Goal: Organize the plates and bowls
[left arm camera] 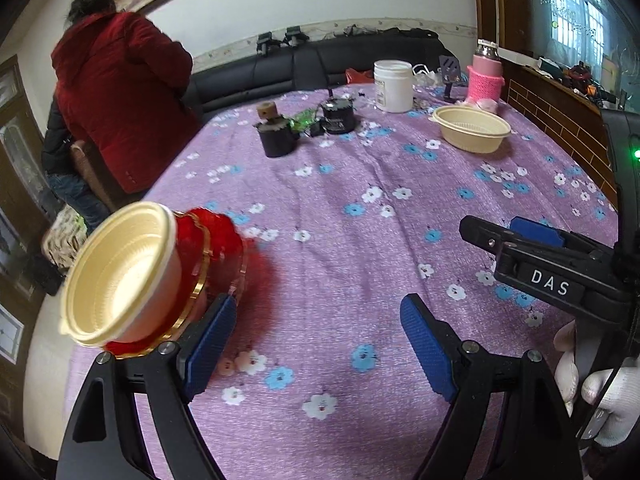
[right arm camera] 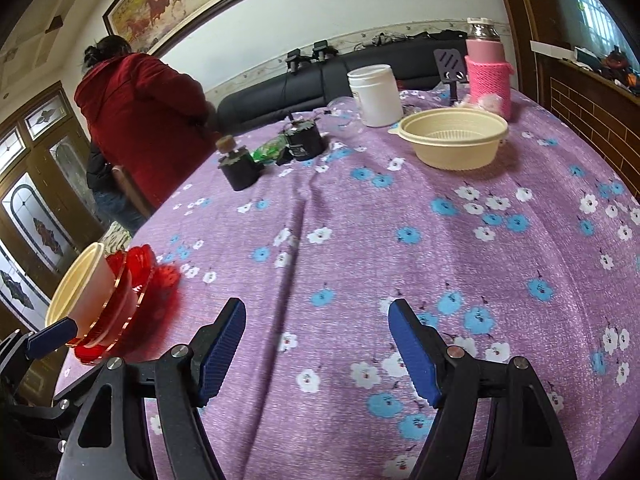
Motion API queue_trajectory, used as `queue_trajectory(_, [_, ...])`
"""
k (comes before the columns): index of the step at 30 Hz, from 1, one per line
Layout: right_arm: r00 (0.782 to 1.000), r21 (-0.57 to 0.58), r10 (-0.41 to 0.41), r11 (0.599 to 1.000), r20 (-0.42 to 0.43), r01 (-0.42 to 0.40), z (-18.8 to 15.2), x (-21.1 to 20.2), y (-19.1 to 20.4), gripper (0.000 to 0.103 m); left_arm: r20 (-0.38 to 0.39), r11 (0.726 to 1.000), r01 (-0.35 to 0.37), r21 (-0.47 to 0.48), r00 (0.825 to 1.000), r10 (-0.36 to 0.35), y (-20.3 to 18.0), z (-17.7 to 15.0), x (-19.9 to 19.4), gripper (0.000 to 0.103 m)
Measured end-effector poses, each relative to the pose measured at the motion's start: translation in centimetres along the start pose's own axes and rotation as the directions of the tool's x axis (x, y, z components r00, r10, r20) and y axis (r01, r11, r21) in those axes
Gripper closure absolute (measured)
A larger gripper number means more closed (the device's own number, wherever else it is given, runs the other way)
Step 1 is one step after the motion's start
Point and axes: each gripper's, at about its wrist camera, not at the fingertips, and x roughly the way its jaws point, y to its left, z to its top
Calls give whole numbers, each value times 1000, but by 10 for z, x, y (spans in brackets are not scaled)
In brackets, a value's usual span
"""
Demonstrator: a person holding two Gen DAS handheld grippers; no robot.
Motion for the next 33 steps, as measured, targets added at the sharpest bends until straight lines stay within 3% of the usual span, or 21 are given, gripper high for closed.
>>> queue_trajectory(4, [996, 4, -82, 997, -39, 83, -2, 11, -14, 24, -39, 1000, 16, -6, 999, -16, -13, -1, 30, 19])
queue_trajectory(9, [976, 55, -197, 978, -96, 203, -5, 20, -51, 21, -116, 995, 92, -46, 989, -97, -28, -3, 82, 19])
queue_trajectory(10, [970, 70, -218, 972, -107, 226, -6, 20, -59, 19, -131, 995, 81, -56, 988, -88, -30, -7, 96, 14])
queue_trajectory(11, [961, 89, -247, 962, -123, 258, -6, 22, -68, 18, -102, 993, 75, -90, 991, -84, -28, -11, 100, 1])
queue_trajectory(12, [962, 86, -256, 960, -98, 265, -7, 20, -71, 13, -124, 989, 62, -136, 989, -79, -23, -13, 105, 0])
queue_trajectory(13, [947, 81, -302, 947, -110, 312, -9, 21, -74, 0, -113, 985, 60, -163, 991, -79, -20, -13, 105, 0])
queue_trajectory(16, [927, 19, -358, 932, -113, 362, -13, 24, -71, 1, -103, 987, 46, -154, 993, -62, -21, -16, 108, 0])
queue_trajectory(18, [898, -65, -421, 907, -130, 416, -13, 33, -63, 1, -103, 987, 45, -152, 993, -61, -22, -17, 109, 0])
queue_trajectory(21, [906, -46, -402, 915, -133, 400, -14, 32, -68, 1, -103, 987, 45, -152, 993, -61, -22, -16, 109, 0])
queue_trajectory(33, [903, -51, -407, 913, -134, 404, -12, 32, -66, 1, -103, 987, 45, -152, 993, -61, -22, -17, 110, 0])
